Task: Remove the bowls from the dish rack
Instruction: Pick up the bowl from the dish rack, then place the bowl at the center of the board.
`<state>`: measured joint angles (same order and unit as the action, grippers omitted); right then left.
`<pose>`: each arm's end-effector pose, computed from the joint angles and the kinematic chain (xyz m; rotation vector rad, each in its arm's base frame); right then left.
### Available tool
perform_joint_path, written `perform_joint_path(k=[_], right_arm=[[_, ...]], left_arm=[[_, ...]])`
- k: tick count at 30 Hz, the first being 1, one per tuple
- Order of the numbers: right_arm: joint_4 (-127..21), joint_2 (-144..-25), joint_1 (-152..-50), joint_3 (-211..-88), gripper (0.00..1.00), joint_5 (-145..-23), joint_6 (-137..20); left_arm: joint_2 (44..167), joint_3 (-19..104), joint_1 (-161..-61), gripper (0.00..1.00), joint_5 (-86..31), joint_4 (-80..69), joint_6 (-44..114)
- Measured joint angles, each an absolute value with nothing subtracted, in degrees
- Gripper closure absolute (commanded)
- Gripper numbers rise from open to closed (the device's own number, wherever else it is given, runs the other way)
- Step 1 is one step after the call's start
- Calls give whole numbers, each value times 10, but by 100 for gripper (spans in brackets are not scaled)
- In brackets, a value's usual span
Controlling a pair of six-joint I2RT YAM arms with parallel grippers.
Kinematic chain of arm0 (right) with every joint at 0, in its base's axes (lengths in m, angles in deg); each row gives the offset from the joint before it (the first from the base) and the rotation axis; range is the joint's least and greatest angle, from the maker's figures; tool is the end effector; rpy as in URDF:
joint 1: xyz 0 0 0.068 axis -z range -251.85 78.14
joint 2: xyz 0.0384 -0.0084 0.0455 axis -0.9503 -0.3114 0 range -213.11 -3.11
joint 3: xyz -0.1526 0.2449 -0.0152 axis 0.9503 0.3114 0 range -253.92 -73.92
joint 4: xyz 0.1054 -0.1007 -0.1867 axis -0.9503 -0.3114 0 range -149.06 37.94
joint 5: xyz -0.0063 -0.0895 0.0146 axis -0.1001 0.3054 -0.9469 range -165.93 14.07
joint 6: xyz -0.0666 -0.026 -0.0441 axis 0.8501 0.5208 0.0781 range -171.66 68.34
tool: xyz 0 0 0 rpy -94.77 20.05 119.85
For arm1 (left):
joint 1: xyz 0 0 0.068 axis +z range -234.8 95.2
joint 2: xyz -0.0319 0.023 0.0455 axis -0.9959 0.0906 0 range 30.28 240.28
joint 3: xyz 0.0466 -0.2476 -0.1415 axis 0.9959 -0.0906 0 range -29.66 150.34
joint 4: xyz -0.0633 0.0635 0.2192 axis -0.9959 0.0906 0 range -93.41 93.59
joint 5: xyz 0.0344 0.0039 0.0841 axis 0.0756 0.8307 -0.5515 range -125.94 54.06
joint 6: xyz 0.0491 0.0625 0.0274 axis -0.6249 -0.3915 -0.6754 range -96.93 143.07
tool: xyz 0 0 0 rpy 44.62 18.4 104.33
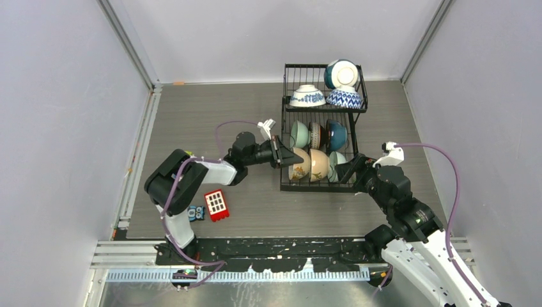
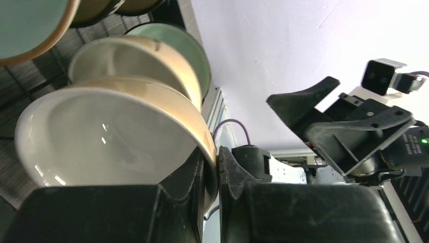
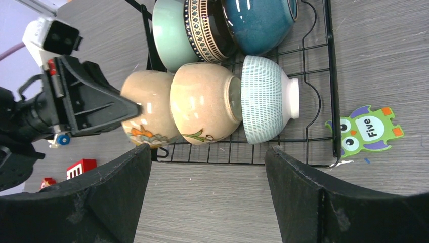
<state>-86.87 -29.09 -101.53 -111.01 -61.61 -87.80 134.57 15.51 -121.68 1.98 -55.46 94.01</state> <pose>0.0990 0.0356 0.2791 0.2764 1.9860 0.4983 0.2800 -0.2668 0.2125 -0.0055 2.1019 -1.8433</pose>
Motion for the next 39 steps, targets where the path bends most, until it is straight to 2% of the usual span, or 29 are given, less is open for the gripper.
perform_joint_path(k=[15, 20, 23, 28, 33, 39], right_arm=[[-869, -289, -1015, -1110, 14, -615, -878], [-873, -286, -1015, -1114, 12, -618, -878], [-877, -291, -1015, -1133, 11, -637, -874], [-878, -326, -1015, -1187, 11, -707, -852], [-879, -394, -1015, -1275, 11, -790, -832], [-896, -489, -1021, -1398, 12, -870, -815]], left_arm=[[1270, 159, -1205, 100, 32, -547, 927], [1232, 156, -1200, 100, 32, -494, 905], [1180, 156, -1199, 100, 30, -424, 868], [1040, 193, -1203, 100, 4, -191, 733], [953, 292, -1229, 100, -82, 53, 558], [880, 320, -1317, 100, -201, 250, 382]])
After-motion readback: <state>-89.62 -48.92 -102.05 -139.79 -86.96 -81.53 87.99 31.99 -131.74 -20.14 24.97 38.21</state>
